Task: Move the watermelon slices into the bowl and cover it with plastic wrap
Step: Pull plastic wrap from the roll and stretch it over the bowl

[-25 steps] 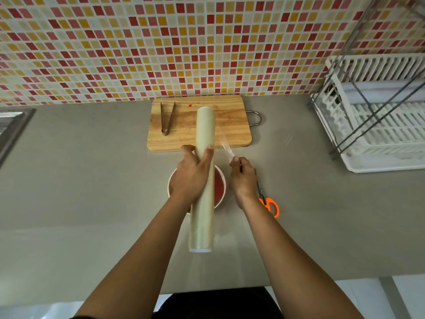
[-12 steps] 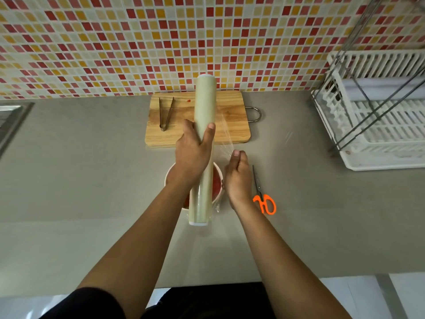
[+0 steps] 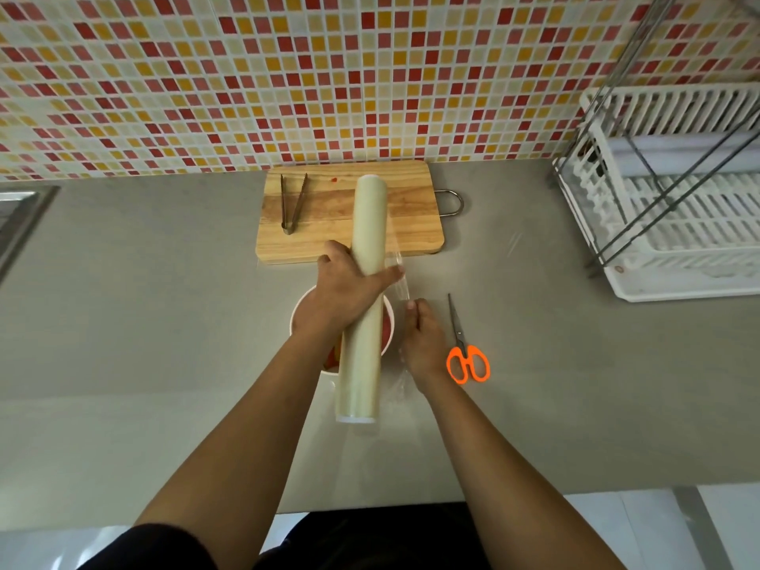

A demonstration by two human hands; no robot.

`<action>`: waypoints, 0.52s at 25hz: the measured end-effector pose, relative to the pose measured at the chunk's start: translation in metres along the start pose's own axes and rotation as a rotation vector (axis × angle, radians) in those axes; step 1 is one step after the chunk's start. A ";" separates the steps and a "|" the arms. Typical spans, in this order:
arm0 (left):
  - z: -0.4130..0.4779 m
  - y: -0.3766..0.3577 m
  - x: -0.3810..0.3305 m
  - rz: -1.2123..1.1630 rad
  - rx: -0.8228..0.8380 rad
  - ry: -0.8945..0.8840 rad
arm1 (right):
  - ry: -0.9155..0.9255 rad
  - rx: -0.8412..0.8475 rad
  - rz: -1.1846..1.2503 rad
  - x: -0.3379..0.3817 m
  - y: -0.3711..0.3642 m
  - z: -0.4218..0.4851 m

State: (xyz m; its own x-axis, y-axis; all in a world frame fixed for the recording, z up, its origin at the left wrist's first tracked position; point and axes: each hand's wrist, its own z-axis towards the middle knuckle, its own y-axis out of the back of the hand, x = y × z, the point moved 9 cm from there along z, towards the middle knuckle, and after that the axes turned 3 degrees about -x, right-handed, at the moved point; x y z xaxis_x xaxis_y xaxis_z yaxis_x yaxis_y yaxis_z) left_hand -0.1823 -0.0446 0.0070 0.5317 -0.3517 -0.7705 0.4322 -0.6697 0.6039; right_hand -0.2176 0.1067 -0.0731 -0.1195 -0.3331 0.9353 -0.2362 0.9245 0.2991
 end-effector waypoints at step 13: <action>-0.016 0.018 -0.007 0.138 -0.090 -0.088 | -0.221 0.131 0.071 -0.033 -0.024 0.004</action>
State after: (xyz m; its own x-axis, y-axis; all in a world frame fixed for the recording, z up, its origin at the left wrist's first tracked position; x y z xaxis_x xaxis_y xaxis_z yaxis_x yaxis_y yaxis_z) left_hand -0.1665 -0.0433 0.0270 0.5259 -0.4949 -0.6917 0.4251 -0.5515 0.7178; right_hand -0.2123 0.0949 -0.1117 -0.3440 -0.3141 0.8849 -0.3410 0.9198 0.1940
